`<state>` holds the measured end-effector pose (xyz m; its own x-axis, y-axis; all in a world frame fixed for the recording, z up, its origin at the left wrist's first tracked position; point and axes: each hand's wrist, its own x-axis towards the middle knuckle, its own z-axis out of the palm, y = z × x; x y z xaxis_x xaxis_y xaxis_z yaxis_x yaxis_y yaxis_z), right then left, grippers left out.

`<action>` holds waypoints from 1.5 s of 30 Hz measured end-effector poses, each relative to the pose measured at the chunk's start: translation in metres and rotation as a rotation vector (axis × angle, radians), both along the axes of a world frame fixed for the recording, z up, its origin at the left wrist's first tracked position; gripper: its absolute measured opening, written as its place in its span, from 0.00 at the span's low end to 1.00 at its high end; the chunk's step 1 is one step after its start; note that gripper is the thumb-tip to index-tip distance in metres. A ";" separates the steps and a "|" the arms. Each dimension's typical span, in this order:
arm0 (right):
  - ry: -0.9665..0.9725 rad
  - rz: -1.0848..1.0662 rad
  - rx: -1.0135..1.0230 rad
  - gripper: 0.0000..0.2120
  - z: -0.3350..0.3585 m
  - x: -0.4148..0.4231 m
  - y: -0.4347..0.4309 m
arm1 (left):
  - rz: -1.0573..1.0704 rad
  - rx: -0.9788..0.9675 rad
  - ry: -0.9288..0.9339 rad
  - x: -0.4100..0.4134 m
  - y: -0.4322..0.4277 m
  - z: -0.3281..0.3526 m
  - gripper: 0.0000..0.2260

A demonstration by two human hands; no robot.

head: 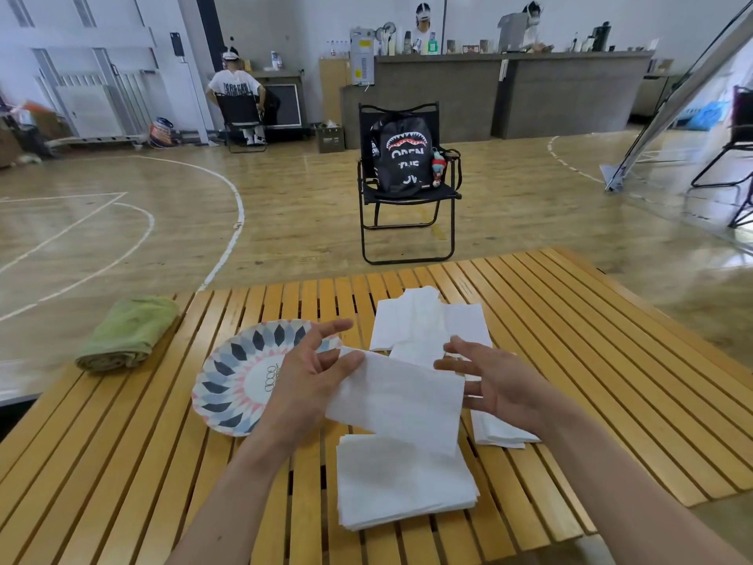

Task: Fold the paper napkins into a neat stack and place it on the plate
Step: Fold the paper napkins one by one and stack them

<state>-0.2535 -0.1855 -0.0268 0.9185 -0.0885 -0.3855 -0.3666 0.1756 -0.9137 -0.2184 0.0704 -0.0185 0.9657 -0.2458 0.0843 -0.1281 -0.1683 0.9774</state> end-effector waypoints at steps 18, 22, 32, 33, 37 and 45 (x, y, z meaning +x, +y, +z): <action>-0.361 0.252 -0.479 0.09 0.023 -0.015 0.006 | -0.060 0.287 -0.035 0.003 0.019 0.010 0.12; -0.377 0.322 -0.468 0.08 0.030 -0.020 0.009 | -0.212 0.321 0.010 -0.005 0.024 0.014 0.13; -0.261 0.540 -0.240 0.05 0.035 -0.029 0.013 | -0.416 0.312 -0.030 -0.010 0.015 0.001 0.32; -0.275 0.552 -0.197 0.05 0.038 -0.030 0.015 | -0.435 0.297 -0.034 -0.010 0.014 0.000 0.30; -0.270 0.516 -0.115 0.05 0.043 -0.030 0.013 | -0.433 0.174 0.012 -0.009 0.015 0.005 0.16; 0.132 0.547 -0.650 0.11 0.009 -0.020 0.001 | -0.451 0.632 0.302 -0.009 0.027 -0.010 0.10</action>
<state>-0.2737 -0.1843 -0.0177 0.8473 0.1135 -0.5189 -0.3578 -0.6001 -0.7155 -0.2273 0.0978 -0.0287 0.7219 -0.5288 -0.4463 -0.0627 -0.6923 0.7189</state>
